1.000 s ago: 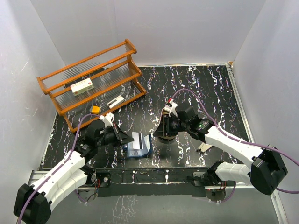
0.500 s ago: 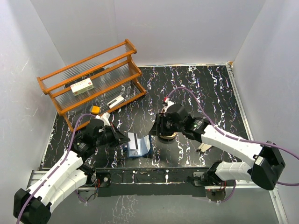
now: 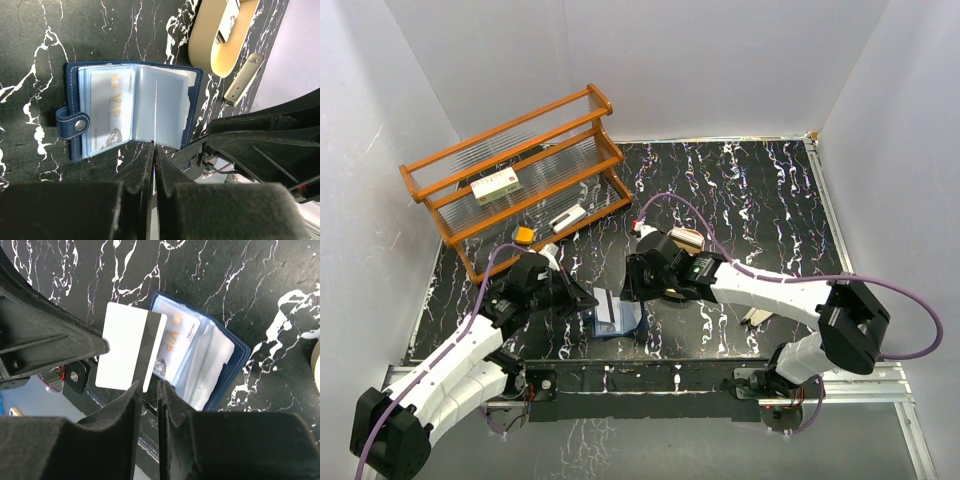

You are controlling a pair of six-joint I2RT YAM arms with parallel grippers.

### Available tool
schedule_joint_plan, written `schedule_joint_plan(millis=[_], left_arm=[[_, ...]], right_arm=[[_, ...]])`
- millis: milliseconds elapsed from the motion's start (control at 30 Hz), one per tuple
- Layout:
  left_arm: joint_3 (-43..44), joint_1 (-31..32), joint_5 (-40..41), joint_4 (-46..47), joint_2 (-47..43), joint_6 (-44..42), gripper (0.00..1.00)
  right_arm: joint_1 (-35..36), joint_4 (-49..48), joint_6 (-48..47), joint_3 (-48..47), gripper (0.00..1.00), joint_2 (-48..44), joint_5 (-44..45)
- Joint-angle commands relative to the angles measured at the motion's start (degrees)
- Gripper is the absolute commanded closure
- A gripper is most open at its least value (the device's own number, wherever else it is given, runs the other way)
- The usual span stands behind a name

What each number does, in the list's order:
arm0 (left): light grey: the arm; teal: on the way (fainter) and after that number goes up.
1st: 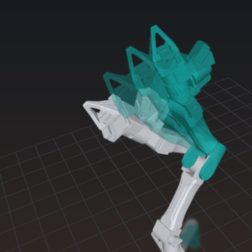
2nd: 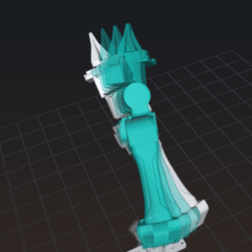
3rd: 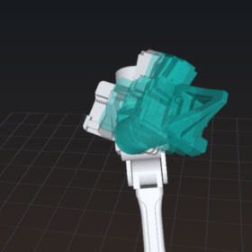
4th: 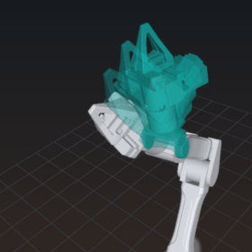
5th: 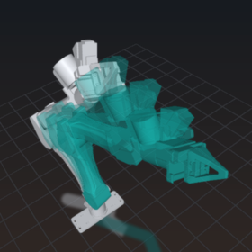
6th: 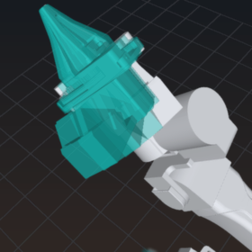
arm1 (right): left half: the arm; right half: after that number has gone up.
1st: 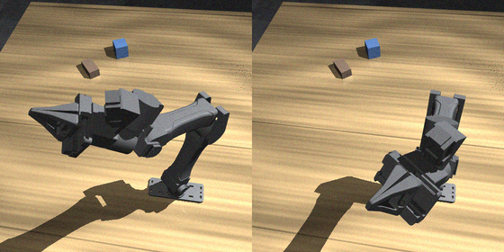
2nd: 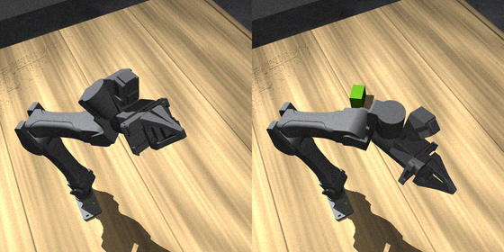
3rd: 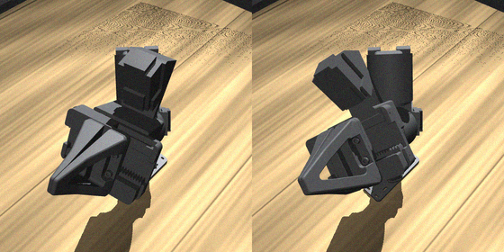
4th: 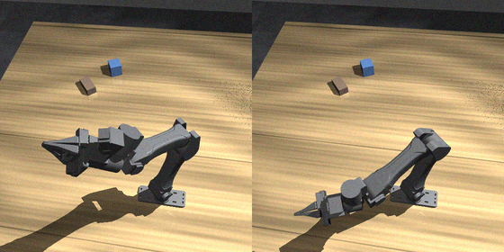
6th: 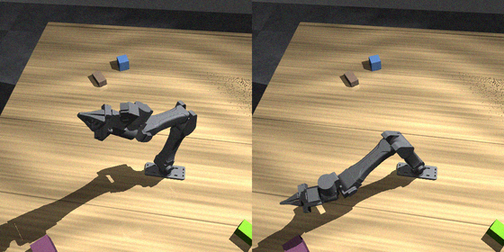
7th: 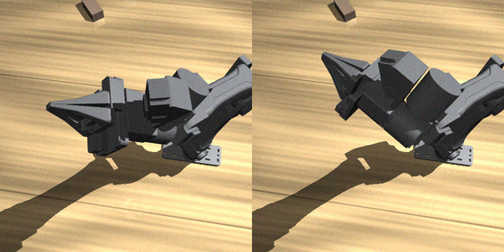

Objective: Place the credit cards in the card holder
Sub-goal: Insert the credit card into the card holder.

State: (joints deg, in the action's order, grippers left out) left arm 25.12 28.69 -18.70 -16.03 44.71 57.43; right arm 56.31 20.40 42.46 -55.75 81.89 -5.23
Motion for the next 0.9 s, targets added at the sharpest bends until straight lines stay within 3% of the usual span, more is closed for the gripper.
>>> schedule_joint_plan(millis=[0, 867], left_arm=[[-0.1, 0.2, -1.9, 3.3, 0.7, 1.1, 1.0], [-5.6, 0.2, -7.7, 17.2, 10.1, -2.3, 1.0]], right_arm=[[0.2, -4.9, -2.2, -3.7, 0.84, 2.1, 1.2], [0.2, -4.1, -11.8, 1.6, 0.88, 7.5, 10.4]])
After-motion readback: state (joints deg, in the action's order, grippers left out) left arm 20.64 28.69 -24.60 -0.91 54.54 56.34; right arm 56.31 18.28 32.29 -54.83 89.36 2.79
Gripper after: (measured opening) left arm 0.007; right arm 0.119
